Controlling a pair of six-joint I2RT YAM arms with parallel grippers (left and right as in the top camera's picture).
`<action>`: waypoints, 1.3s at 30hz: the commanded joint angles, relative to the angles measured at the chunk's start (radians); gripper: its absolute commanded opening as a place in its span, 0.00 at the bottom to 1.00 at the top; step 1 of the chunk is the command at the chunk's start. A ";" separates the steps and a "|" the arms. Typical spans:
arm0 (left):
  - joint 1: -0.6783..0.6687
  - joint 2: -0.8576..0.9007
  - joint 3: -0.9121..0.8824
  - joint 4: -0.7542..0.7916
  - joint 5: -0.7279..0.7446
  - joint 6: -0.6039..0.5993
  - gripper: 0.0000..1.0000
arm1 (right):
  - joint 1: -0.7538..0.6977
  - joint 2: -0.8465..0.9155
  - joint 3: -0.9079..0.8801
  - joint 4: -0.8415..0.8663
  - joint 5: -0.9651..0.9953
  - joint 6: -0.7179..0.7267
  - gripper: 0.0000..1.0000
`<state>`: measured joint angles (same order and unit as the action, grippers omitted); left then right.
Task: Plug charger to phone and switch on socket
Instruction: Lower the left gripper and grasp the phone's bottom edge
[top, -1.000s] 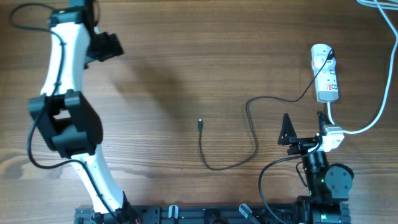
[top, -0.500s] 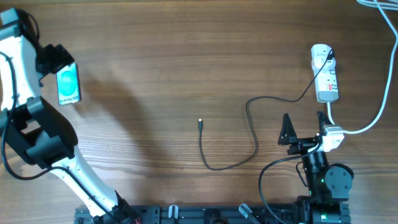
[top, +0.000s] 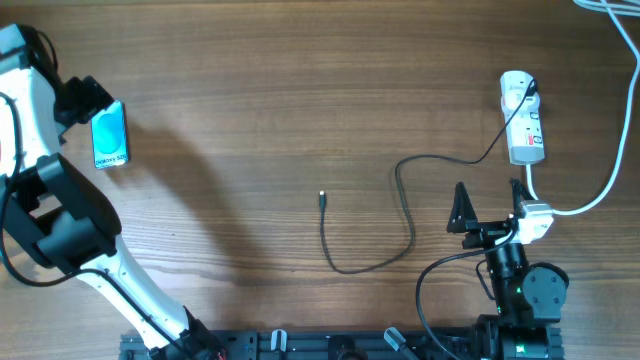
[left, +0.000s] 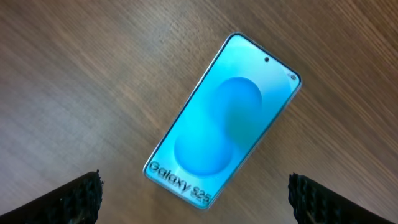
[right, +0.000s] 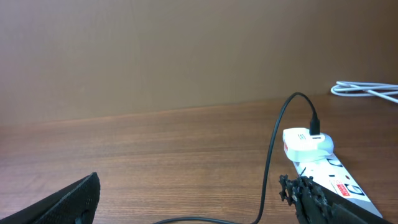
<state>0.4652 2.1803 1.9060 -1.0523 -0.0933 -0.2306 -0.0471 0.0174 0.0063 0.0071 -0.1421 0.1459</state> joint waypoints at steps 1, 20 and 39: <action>0.003 0.014 -0.072 0.060 -0.012 -0.013 1.00 | 0.004 -0.010 -0.001 0.004 -0.013 0.013 1.00; -0.003 0.014 -0.316 0.312 0.033 -0.011 1.00 | 0.004 -0.010 -0.001 0.004 -0.013 0.013 1.00; -0.003 0.014 -0.419 0.340 0.105 -0.010 0.96 | 0.004 -0.010 -0.001 0.004 -0.013 0.013 1.00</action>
<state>0.4641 2.1704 1.5463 -0.6975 -0.0544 -0.2295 -0.0471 0.0174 0.0063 0.0071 -0.1421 0.1463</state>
